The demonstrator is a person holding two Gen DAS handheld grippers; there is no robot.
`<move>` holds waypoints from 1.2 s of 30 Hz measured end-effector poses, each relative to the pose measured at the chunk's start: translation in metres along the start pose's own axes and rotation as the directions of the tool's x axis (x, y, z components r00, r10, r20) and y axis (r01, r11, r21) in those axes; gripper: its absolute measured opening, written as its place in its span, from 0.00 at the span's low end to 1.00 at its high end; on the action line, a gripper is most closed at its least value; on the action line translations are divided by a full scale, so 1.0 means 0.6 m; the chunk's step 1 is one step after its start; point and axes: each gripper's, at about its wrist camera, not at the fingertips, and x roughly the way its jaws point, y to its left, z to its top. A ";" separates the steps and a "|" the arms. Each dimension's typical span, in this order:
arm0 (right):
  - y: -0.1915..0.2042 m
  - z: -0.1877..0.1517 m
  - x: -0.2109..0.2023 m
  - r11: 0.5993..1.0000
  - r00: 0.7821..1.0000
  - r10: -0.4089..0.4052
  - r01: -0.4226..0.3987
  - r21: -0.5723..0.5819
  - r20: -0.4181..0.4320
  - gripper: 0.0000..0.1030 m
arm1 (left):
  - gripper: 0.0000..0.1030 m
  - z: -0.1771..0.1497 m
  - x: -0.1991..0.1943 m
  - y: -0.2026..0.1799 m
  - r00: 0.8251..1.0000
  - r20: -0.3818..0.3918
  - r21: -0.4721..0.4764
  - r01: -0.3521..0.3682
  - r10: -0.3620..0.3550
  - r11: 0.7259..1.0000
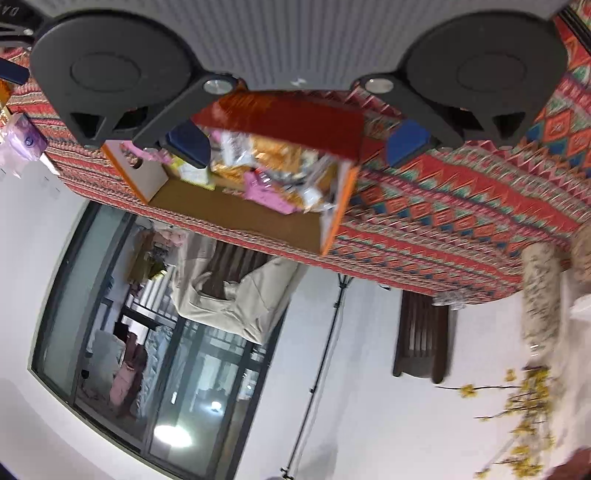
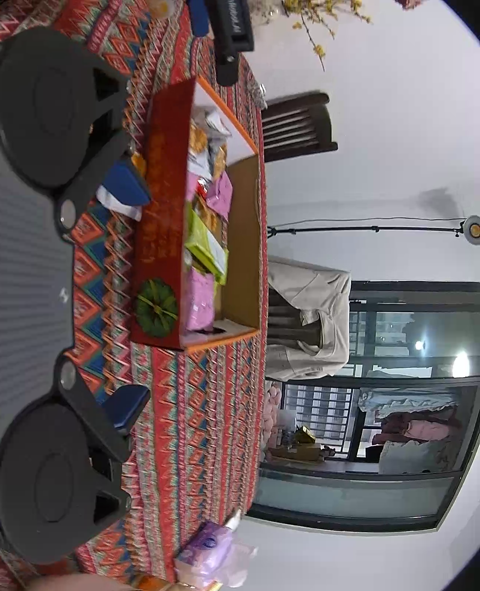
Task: Organize snacks
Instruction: 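Move both open grippers back from the box to the snack pile, then grasp a gold snack packet from the pile with the right gripper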
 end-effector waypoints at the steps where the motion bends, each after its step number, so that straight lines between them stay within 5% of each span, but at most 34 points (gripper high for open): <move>1: 0.001 -0.012 -0.007 1.000 1.000 0.010 -0.010 0.003 0.003 1.00 | 1.00 -0.011 -0.005 0.008 1.000 -0.015 -0.006 -0.017 0.017 1.000; 7: -0.016 -0.049 -0.036 0.998 0.998 0.055 -0.055 0.038 0.004 1.00 | 1.00 -0.053 -0.042 0.035 0.999 -0.036 -0.036 -0.042 0.040 0.998; 20: -0.044 -0.080 -0.026 0.992 0.992 0.113 -0.110 0.058 -0.054 1.00 | 1.00 -0.116 -0.072 0.021 0.993 -0.044 0.071 -0.103 0.106 0.992; 36: -0.030 -0.110 0.041 0.997 0.977 0.067 -0.072 -0.016 -0.203 1.00 | 1.00 -0.136 -0.056 0.032 0.991 -0.049 0.056 -0.121 0.124 0.991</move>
